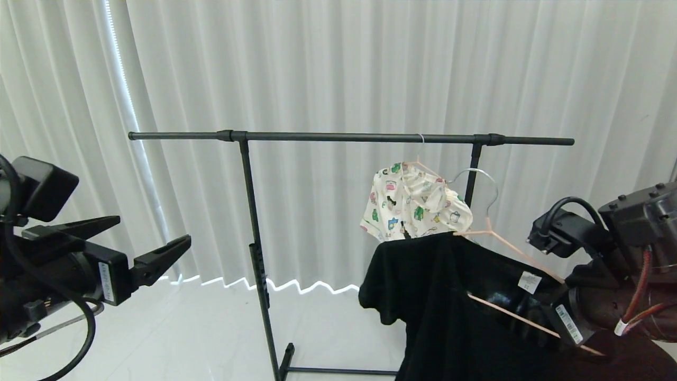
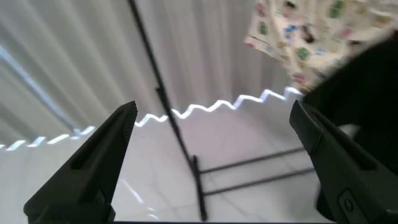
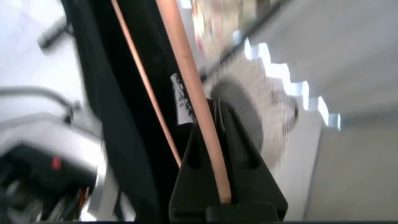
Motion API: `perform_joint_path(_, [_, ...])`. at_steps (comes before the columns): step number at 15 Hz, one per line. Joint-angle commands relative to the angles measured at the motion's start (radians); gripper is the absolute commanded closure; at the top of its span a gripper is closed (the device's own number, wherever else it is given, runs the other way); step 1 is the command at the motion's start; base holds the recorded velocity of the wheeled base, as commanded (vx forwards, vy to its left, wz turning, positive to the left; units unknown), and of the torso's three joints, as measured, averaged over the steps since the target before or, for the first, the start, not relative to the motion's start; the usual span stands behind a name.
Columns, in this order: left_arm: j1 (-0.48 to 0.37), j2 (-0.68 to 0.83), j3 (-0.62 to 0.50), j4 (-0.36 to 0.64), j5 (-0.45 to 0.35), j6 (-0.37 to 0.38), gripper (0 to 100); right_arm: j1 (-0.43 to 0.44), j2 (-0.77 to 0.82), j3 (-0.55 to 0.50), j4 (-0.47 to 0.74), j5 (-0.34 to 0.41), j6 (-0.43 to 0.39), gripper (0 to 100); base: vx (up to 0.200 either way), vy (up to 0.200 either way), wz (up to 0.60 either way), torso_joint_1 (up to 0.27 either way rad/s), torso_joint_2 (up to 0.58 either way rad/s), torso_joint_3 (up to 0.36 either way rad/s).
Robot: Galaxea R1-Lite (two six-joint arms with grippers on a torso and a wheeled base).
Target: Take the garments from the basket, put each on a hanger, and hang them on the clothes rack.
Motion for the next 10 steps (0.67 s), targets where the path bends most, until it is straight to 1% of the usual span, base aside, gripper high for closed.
perform_joint_path(1, [0.000,0.075,0.003,-0.024,0.025,0.010,0,-0.004,0.055,-0.075,0.056,-0.046,0.091,100,0.000,0.000,0.00,0.000,0.00,0.000])
perform_joint_path(2, [0.000,0.078,0.004,-0.025,0.036,0.014,0,-0.004,0.072,-0.092,0.058,-0.066,0.120,100,0.000,0.000,0.00,0.000,0.00,0.000])
perform_joint_path(3, [0.000,0.082,0.006,-0.025,0.055,0.030,0,-0.002,0.123,-0.134,0.058,-0.111,0.190,100,0.000,0.000,0.00,0.000,0.00,0.000])
perform_joint_path(4, [0.000,0.087,0.009,-0.025,0.059,0.047,0,0.002,0.170,-0.197,0.059,-0.131,0.249,100,0.000,0.000,0.00,0.000,0.00,0.000])
perform_joint_path(7, [0.000,0.085,0.007,-0.025,0.059,0.056,0,0.005,0.225,-0.295,0.059,-0.134,0.263,100,0.000,0.000,0.00,0.000,0.00,0.000])
perform_joint_path(10, [-0.002,0.079,0.022,-0.025,0.059,0.056,0,0.012,0.244,-0.355,0.058,-0.135,0.262,100,0.000,0.000,0.00,0.000,0.00,0.000])
